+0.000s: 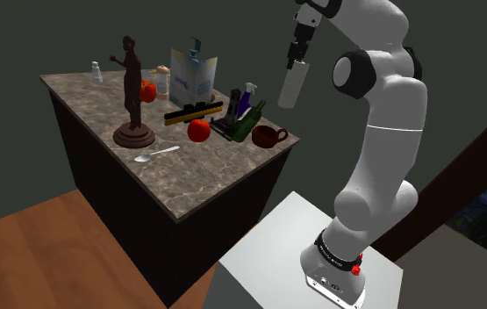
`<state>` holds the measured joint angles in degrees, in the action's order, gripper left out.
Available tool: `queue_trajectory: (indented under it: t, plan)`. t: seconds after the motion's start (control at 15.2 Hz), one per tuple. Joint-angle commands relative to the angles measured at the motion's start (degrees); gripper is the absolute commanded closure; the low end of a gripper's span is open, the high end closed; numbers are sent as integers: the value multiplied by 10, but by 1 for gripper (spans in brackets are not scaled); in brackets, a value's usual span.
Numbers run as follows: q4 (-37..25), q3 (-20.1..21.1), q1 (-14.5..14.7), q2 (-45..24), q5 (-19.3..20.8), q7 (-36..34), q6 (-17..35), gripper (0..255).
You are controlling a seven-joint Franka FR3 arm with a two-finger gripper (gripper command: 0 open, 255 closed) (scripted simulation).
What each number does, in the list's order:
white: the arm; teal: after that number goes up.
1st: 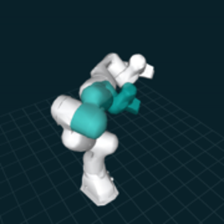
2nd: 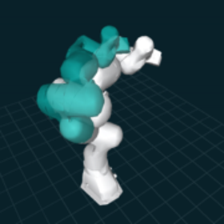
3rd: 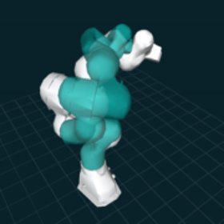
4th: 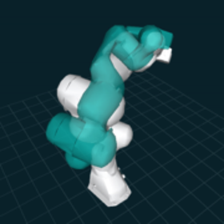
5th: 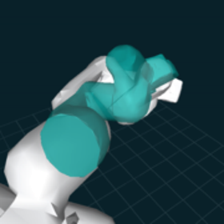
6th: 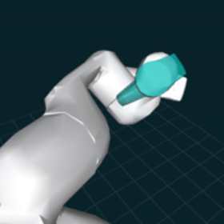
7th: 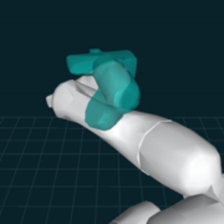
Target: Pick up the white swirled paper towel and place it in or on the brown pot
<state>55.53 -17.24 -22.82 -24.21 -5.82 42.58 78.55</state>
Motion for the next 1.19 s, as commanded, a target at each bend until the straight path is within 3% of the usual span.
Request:
queue_trajectory:
  t: [0.0, 1.12]
  plan:
    - [37, 0, 6, 14, 4, 0, 24, 255]
    - [247, 1, 27, 65, 19, -5, 184, 255]
